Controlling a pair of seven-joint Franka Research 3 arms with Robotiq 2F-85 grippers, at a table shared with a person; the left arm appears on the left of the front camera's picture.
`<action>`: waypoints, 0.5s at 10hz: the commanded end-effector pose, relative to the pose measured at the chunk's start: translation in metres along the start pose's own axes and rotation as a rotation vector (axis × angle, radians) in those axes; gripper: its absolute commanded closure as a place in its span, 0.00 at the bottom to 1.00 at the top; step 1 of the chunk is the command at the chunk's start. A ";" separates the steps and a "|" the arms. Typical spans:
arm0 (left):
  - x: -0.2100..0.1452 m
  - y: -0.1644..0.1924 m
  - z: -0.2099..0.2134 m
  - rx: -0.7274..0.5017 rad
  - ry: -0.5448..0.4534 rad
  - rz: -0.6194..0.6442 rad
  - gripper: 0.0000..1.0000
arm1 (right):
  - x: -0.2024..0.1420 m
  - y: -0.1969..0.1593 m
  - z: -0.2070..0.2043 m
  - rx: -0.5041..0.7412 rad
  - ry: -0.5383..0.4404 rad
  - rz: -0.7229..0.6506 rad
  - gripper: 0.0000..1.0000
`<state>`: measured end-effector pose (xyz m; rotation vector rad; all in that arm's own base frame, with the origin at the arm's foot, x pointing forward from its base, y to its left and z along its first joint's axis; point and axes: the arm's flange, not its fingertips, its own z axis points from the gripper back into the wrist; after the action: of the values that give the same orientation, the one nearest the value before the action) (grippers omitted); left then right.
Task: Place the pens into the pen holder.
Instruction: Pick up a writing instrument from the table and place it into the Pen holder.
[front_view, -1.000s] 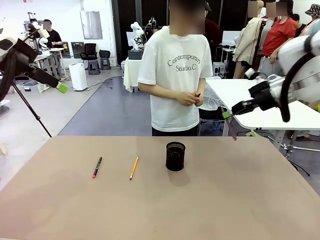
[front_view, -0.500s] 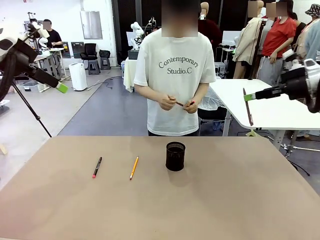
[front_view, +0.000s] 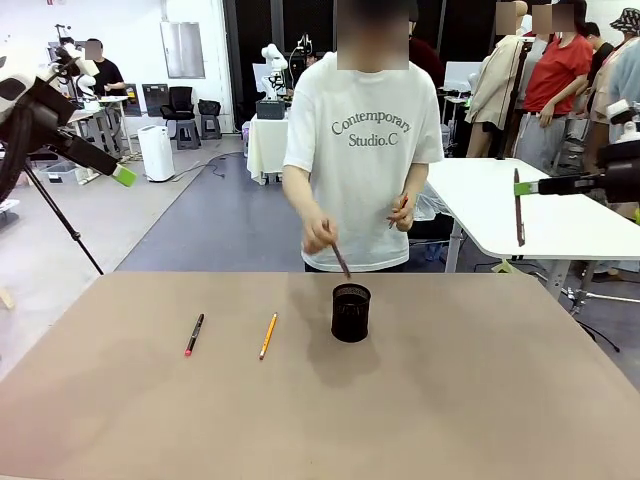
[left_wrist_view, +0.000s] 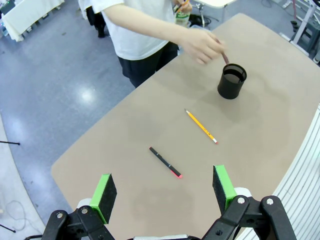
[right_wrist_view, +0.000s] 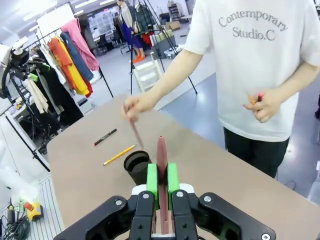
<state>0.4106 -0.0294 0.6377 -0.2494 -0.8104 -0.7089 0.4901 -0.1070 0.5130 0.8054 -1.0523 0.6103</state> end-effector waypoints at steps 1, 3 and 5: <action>0.000 0.000 0.002 -0.003 -0.004 -0.005 0.00 | -0.009 -0.005 0.021 0.008 -0.064 0.019 1.00; 0.000 0.000 0.002 -0.003 -0.004 -0.005 0.00 | -0.013 -0.009 0.021 -0.010 -0.062 -0.004 1.00; 0.000 0.000 0.002 -0.003 -0.004 -0.005 0.00 | -0.006 -0.007 0.024 -0.006 -0.026 -0.011 1.00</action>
<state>0.4106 -0.0294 0.6377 -0.2494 -0.8104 -0.7089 0.4800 -0.1357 0.5086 0.8137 -1.0690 0.5793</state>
